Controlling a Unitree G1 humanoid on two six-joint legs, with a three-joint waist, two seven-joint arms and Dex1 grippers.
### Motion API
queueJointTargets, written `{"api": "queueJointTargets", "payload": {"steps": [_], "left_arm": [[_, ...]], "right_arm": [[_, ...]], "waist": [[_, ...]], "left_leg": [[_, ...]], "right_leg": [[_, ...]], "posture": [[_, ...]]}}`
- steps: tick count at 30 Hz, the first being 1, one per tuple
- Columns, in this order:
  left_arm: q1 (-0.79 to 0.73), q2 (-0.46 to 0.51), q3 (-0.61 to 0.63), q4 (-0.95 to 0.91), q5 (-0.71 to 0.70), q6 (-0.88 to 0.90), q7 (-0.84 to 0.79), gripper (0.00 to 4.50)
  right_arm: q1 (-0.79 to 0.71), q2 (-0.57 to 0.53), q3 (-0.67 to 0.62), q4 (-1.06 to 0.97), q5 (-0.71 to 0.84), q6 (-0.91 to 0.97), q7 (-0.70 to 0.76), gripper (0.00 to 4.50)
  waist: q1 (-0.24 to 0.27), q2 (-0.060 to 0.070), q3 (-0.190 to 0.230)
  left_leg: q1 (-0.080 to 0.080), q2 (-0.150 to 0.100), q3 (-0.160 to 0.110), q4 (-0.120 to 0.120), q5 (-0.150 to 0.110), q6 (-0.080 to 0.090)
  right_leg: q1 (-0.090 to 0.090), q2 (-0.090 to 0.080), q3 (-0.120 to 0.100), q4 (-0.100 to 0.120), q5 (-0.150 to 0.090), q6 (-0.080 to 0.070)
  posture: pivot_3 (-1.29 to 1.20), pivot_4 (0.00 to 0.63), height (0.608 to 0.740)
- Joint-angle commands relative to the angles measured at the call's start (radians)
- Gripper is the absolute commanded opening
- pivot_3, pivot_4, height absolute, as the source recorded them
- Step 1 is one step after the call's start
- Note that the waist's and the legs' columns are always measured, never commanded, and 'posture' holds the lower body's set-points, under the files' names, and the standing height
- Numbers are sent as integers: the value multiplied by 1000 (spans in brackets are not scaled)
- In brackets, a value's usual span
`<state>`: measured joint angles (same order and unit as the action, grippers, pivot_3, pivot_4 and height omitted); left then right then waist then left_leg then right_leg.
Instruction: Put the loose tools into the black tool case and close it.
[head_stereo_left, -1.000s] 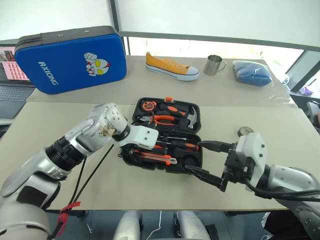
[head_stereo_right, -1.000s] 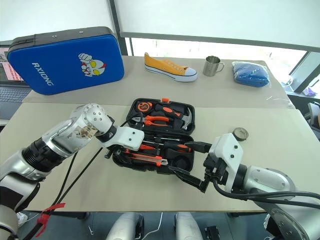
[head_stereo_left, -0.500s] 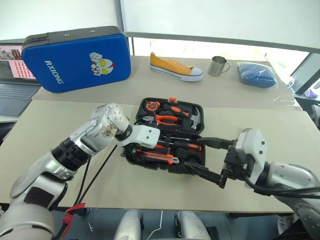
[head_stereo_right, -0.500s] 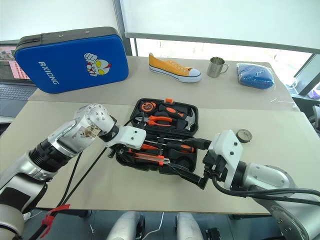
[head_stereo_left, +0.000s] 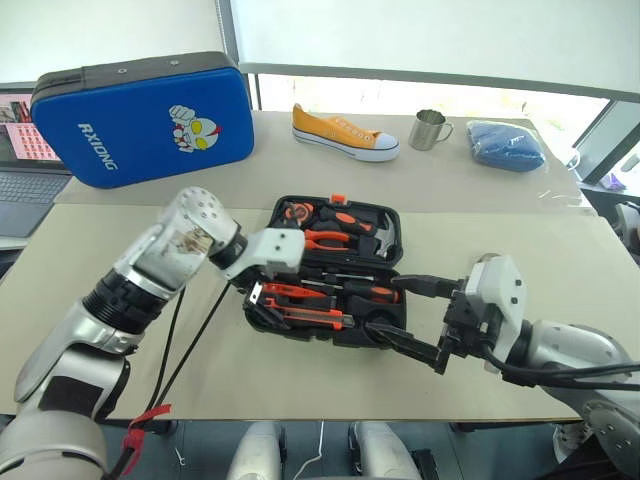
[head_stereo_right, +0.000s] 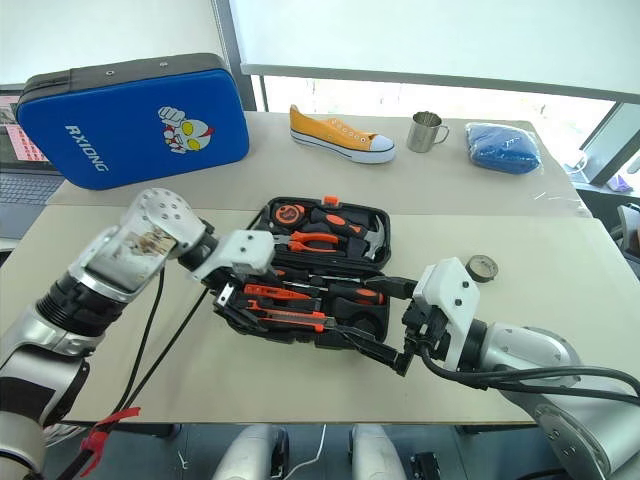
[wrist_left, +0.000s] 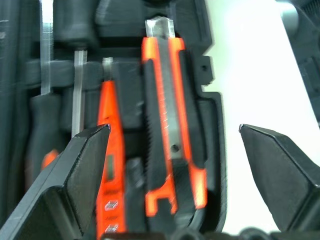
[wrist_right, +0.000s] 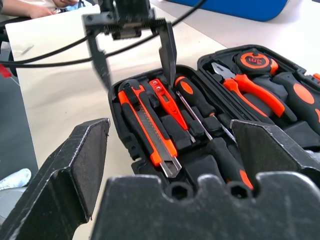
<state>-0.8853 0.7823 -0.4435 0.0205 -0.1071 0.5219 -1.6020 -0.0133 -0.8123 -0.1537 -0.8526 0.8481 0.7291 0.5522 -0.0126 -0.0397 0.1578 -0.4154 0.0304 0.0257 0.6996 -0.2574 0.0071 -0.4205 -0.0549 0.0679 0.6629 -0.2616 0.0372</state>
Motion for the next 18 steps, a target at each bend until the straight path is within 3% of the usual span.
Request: {"api": "queueJointTargets", "payload": {"steps": [1, 9, 18], "left_arm": [[69, 44, 66, 84, -12, -212, -10, 2947], [96, 54, 77, 123, -22, -305, -11, 114], [110, 69, 52, 144, 36, -366, -6, 114]], "right_arm": [[0, -1, -10, -13, 9, -8, 8, 4500], [17, -7, -22, -12, 12, -12, 28, 4500], [38, -3, -26, -4, -5, -29, 53, 4500]], "waist": [[-1, 0, 0], [9, 0, 0], [1, 0, 0]], "left_leg": [[0, 0, 0, 0, 0, 0], [-1, -1, 0, 1, 0, 0], [-1, 0, 0, 1, 0, 0]], "right_leg": [[0, 0, 0, 0, 0, 0], [0, -1, 0, 0, 0, 0], [0, 0, 0, 0, 0, 0]], "posture": [[0, 150, 740], [0, 150, 740], [0, 150, 740]]}}
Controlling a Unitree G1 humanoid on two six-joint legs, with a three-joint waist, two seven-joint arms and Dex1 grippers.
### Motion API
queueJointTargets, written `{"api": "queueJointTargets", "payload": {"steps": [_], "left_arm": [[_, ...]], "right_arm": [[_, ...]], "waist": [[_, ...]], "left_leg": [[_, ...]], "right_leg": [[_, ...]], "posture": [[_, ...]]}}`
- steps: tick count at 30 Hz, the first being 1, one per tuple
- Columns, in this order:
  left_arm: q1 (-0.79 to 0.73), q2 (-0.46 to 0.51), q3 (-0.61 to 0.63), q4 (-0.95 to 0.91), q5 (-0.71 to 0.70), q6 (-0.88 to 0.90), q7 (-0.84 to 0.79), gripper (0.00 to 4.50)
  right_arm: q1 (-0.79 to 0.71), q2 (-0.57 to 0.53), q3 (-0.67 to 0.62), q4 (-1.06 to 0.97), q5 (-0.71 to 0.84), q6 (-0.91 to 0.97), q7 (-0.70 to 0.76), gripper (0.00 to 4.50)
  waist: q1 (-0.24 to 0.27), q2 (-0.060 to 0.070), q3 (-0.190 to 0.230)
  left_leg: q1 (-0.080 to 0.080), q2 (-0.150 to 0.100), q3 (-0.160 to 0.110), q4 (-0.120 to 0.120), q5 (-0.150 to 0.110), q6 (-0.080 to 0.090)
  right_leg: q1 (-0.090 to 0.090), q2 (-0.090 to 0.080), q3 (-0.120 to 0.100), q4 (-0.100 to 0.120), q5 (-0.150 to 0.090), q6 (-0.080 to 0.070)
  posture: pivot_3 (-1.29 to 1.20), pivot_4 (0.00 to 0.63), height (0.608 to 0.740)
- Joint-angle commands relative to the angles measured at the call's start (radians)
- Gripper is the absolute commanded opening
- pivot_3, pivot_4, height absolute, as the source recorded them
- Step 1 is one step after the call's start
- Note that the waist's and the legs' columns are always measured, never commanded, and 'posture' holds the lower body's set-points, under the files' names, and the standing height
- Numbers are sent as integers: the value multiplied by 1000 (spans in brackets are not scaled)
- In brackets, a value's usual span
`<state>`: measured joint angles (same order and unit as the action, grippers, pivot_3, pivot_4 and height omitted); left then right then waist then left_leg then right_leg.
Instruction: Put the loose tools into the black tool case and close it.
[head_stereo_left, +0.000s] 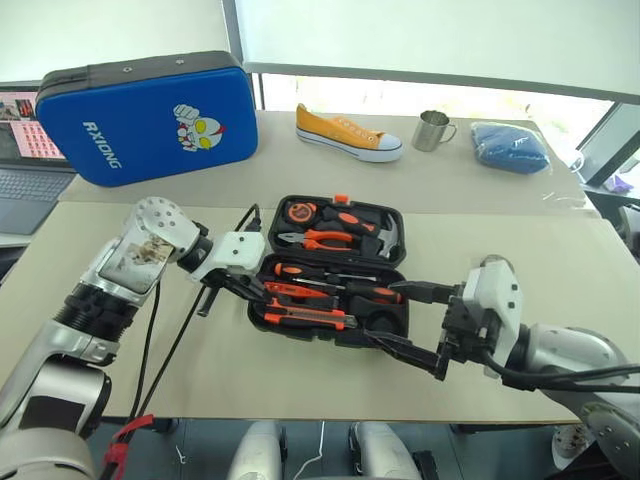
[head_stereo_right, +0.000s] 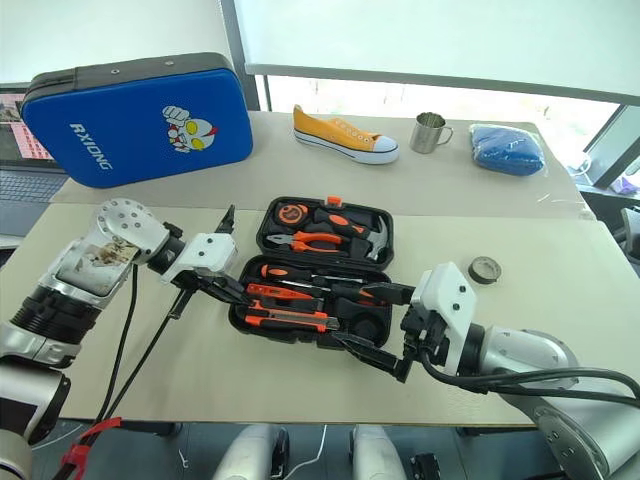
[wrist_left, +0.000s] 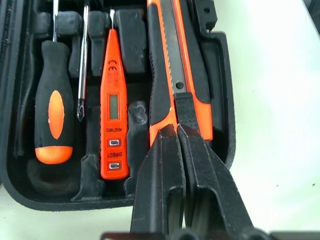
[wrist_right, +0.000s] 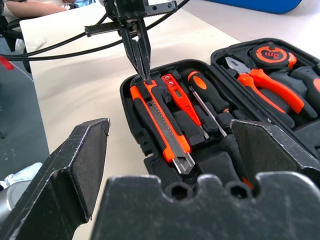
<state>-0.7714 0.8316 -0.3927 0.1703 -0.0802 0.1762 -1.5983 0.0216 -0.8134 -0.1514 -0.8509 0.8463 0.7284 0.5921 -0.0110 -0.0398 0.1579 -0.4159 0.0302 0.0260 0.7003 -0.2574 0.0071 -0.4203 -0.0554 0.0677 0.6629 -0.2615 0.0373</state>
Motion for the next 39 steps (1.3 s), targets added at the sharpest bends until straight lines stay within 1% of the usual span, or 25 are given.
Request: {"api": "queueJointTargets", "payload": {"steps": [1, 4, 7, 11, 17, 18, 21, 23, 26, 28, 30, 31, 34, 37, 39], "left_arm": [[-6, 30, -6, -8, 0, -22, -14, 114], [-15, 61, -29, -7, -10, -37, -16, 114], [-16, 39, -26, 16, 25, -68, -16, 114], [13, 19, -53, -4, 52, -102, -15, 114], [48, -3, -84, 7, 151, -218, 25, 114], [42, -11, -76, 5, 144, -198, 24, 114], [11, -17, -44, -5, 104, -137, -5, 114], [-11, -3, -38, -10, 71, -125, -15, 114], [-97, 94, -89, -42, -138, -59, -16, 114], [-147, 112, -111, -53, -237, -10, -16, 114], [-183, 74, -110, -44, -266, 30, -16, 114], [-191, 43, -107, -33, -248, 38, -16, 114], [-184, -40, -112, -1, -158, -5, 11, 114], [-170, -130, -143, 54, -55, -63, 84, 114], [-159, -173, -158, 79, -10, -98, 101, 114]], "right_arm": [[5, -2, -28, -4, -6, -30, 16, 4500], [10, 5, -28, -2, -12, -35, 18, 4500], [13, 13, -27, -3, -12, -38, 17, 4500], [16, 18, -21, -1, -21, -42, 20, 4500], [18, 24, -20, 2, -28, -46, 24, 4500], [21, 25, -21, -1, -27, -46, 23, 4500], [27, 24, -24, -9, -24, -44, 20, 4500], [29, 23, -24, -11, -23, -42, 19, 4500], [22, 23, -22, -5, -24, -41, 18, 4500], [15, 24, -21, 1, -25, -42, 18, 4500], [11, 23, -21, 6, -26, -43, 20, 4500], [10, 23, -21, 8, -28, -44, 21, 4500], [9, 23, -21, 10, -31, -45, 22, 4500], [5, 25, -21, 6, -28, -41, 17, 4500], [1, 25, -23, 2, -25, -36, 11, 4500]], "waist": [[-1, 0, 0], [-1, 0, 0], [-1, 0, 0], [0, 0, 0], [1, 2, -1], [1, 3, -2], [4, 4, -2], [3, 3, -2], [-1, 1, -1], [-2, 1, -1], [2, 1, -1], [4, 1, -1], [8, 1, -1], [5, 1, -1], [2, 1, -1]], "left_leg": [[0, 0, 0, 0, 0, 0], [0, 0, 0, 0, 0, 0], [1, 0, 0, 0, 0, 0], [1, 0, 0, 0, 0, 0], [1, 0, 1, 0, 0, 0], [3, 0, 1, 0, 0, 0], [6, 0, 2, 0, 0, 0], [9, 0, 2, -1, 0, 0], [8, 0, 2, -1, 0, 0], [6, 1, -1, -1, 0, 0], [4, 1, -1, 0, 0, 0], [4, 0, -1, 0, 0, 0], [6, -1, 0, 0, 0, 0], [6, -1, 1, 0, 0, 0], [5, 0, 1, 0, 0, 0]], "right_leg": [[0, 0, 0, 0, 0, 0], [0, 0, 0, 0, 0, 0], [0, 0, 0, 0, 0, 0], [1, 0, 0, 0, 0, 0], [2, 0, 0, 0, 0, 0], [3, 0, 0, 0, 0, 0], [7, 0, 0, 0, 0, 0], [10, 0, 0, -2, 0, 0], [9, 0, -1, -2, 0, 0], [6, 1, -1, -1, 0, 0], [5, 0, 0, 0, 0, 0], [5, 0, 0, 0, 0, 0], [8, 0, 0, -2, -1, 1], [8, 0, 0, -2, -1, 1], [7, 1, 0, -2, -1, 1]], "posture": [[0, 150, 740], [0, 150, 740], [0, 150, 740], [0, 150, 740], [0, 150, 740], [0, 150, 740], [0, 150, 740], [0, 150, 740], [0, 150, 740], [0, 150, 740], [0, 150, 740], [0, 150, 740], [0, 150, 740], [0, 150, 740], [0, 150, 740]]}}
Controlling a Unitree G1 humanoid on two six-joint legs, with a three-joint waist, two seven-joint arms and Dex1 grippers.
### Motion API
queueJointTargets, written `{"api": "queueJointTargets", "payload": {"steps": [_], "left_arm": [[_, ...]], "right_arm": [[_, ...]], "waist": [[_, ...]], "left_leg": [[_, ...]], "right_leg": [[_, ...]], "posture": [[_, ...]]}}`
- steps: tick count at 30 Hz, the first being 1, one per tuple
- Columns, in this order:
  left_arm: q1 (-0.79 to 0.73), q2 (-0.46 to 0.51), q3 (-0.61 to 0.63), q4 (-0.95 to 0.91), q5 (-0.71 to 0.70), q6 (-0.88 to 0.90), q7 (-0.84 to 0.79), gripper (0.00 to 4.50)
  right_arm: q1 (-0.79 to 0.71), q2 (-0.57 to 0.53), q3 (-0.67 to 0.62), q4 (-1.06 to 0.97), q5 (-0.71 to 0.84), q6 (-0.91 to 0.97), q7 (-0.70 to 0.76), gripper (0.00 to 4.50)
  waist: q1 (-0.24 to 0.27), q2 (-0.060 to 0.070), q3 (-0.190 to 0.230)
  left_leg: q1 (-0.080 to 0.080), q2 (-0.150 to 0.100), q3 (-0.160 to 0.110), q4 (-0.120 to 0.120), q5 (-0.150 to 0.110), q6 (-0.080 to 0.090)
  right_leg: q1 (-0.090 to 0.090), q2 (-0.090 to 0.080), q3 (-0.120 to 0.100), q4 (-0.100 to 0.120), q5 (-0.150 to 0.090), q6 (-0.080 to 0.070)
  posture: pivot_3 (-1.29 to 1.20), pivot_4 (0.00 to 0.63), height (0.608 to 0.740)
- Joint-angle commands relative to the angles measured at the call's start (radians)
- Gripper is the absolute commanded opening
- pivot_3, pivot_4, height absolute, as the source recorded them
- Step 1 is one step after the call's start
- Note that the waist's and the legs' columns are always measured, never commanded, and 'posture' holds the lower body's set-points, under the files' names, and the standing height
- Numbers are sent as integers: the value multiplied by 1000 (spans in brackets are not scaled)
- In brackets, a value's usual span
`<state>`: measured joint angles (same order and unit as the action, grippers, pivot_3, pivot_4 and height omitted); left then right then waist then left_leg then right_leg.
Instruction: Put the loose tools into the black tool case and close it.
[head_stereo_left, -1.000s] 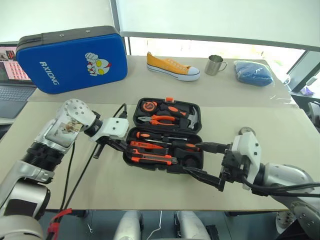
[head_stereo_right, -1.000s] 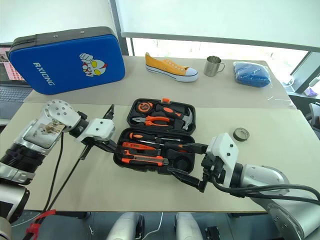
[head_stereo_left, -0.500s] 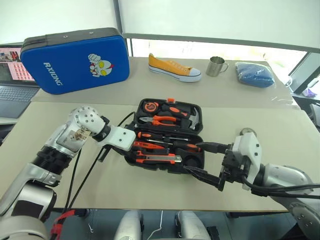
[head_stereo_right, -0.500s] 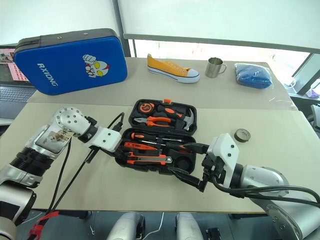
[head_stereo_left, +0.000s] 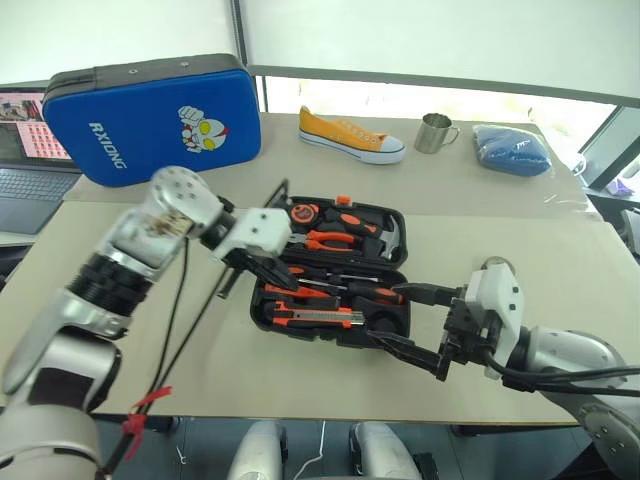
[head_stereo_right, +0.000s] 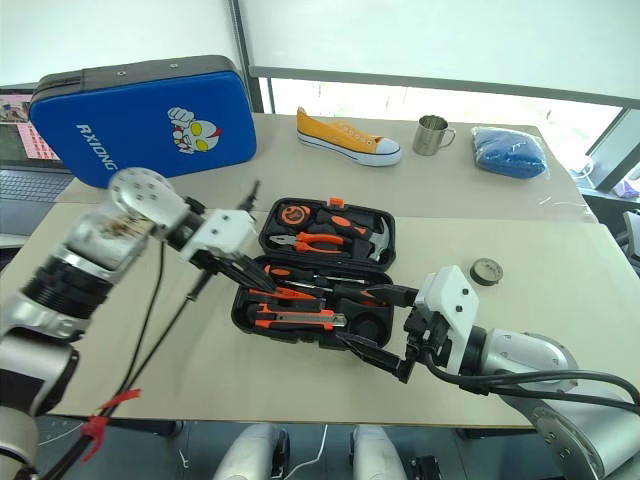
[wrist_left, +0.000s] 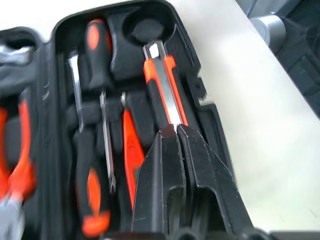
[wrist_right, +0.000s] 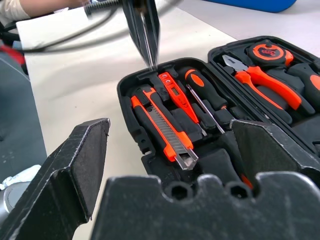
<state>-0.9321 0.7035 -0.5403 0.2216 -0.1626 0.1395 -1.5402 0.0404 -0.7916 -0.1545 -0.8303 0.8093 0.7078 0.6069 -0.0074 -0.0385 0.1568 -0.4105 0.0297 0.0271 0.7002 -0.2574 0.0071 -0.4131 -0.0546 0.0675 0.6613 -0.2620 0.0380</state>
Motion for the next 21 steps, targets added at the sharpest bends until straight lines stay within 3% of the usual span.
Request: {"api": "queueJointTargets", "payload": {"steps": [1, 13, 21], "left_arm": [[11, -56, -14, 31, 88, -77, 40, 114], [80, -76, -45, 37, 218, -250, 25, 114], [11, -119, 75, 39, 113, -106, -3, 114]], "right_arm": [[-19, 3, -21, -22, 13, -13, -7, 4500], [-20, 2, -27, -39, 36, 1, -43, 4500], [-14, -6, -33, -35, 43, -3, -44, 4500]], "waist": [[-2, 0, 0], [-7, 0, 0], [-5, 0, 0]], "left_leg": [[0, 0, 0, 0, 0, 0], [4, 0, -1, -2, 0, 0], [4, 0, -1, -2, 0, 0]], "right_leg": [[0, 0, 0, 0, 0, 0], [4, 0, 1, -2, 0, 0], [6, 0, 0, -4, 0, 0]], "posture": [[0, 150, 740], [0, 150, 740], [0, 150, 740]]}}
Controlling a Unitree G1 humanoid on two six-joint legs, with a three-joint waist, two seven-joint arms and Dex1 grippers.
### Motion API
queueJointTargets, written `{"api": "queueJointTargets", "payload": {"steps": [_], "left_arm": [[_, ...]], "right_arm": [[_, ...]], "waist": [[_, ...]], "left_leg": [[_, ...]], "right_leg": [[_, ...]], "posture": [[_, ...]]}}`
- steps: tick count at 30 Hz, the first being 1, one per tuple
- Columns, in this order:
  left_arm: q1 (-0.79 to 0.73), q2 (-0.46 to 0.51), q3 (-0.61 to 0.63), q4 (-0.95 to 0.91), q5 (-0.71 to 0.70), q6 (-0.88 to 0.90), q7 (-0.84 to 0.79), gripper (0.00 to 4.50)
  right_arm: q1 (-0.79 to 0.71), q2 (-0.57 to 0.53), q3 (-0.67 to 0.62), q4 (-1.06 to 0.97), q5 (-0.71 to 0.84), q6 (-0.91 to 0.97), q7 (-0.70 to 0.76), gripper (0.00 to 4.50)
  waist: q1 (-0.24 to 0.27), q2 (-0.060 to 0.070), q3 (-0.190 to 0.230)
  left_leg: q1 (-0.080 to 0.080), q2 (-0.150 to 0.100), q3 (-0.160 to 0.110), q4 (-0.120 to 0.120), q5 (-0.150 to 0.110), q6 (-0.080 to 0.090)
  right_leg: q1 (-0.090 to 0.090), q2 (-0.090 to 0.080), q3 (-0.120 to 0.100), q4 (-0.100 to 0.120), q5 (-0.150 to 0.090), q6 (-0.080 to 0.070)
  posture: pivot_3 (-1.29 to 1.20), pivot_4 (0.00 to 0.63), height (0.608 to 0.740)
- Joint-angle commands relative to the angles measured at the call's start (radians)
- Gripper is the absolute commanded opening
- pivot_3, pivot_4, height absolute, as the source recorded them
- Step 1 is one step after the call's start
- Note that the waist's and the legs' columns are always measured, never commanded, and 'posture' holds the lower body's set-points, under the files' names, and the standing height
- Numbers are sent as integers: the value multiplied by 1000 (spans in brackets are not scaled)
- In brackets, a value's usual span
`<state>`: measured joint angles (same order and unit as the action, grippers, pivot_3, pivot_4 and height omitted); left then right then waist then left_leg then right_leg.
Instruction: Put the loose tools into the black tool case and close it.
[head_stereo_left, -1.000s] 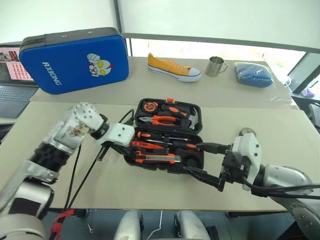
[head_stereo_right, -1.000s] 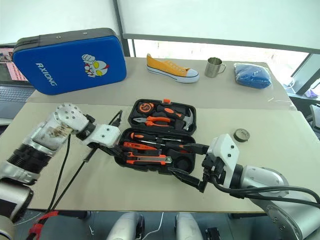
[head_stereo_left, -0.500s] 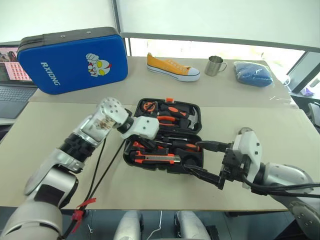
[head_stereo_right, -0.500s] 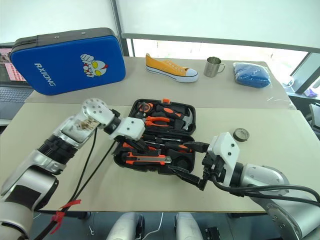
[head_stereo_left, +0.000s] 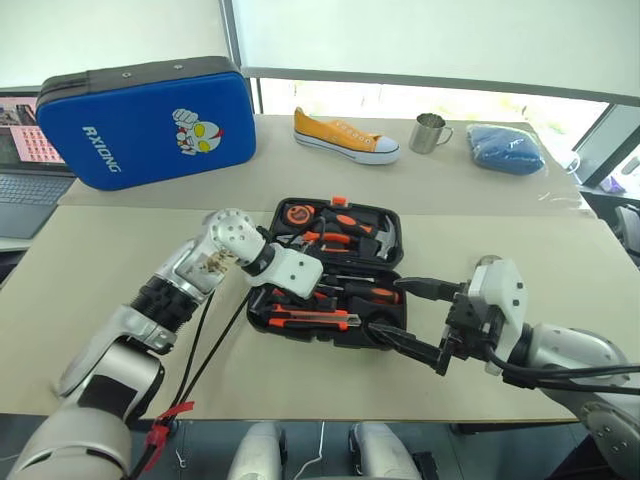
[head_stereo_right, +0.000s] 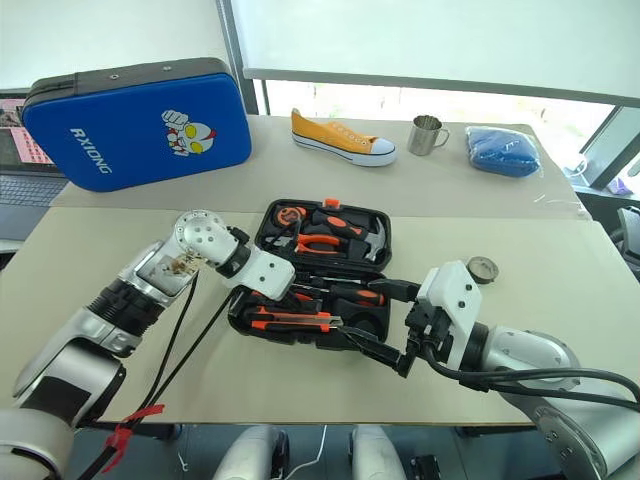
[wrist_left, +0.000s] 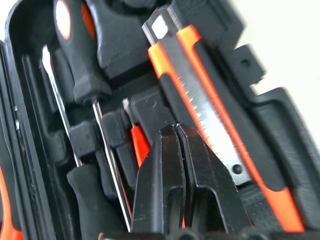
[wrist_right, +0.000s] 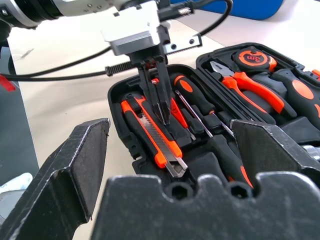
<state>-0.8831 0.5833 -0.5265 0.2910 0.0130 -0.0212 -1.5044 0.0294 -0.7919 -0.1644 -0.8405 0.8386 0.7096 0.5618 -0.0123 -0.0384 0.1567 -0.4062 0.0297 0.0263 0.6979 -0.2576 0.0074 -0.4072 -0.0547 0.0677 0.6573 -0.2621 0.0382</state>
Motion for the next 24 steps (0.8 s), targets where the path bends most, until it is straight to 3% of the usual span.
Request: {"api": "queueJointTargets", "payload": {"steps": [1, 7, 15, 24], "left_arm": [[-44, 2, 73, -36, -77, 66, -51, 114], [-32, 22, 74, -101, -102, 91, -108, 114], [-12, -33, 17, -6, 14, -76, -61, 114], [17, -20, -59, 56, 144, -298, -40, 114]], "right_arm": [[-1, -7, -23, -24, 12, -7, 3, 4500], [-5, -7, -16, -22, 11, -7, 6, 4500], [-22, -2, -20, -19, 32, -1, -2, 4500], [-17, 4, -19, -24, 48, 1, -27, 4500]], "waist": [[0, 0, 0], [0, 0, 0], [2, 0, 0], [1, 0, 0]], "left_leg": [[0, 0, 0, 0, 0, 0], [0, 0, -1, 0, 0, 0], [0, 0, -1, 0, 0, 0], [1, 0, -1, 0, 0, 0]], "right_leg": [[0, 0, 0, 0, 0, 0], [0, 0, 0, 0, 0, 0], [0, 0, 0, -1, 0, 0], [1, 0, 0, -1, 0, 0]], "posture": [[0, 150, 740], [0, 150, 740], [0, 150, 740], [0, 150, 740]]}}
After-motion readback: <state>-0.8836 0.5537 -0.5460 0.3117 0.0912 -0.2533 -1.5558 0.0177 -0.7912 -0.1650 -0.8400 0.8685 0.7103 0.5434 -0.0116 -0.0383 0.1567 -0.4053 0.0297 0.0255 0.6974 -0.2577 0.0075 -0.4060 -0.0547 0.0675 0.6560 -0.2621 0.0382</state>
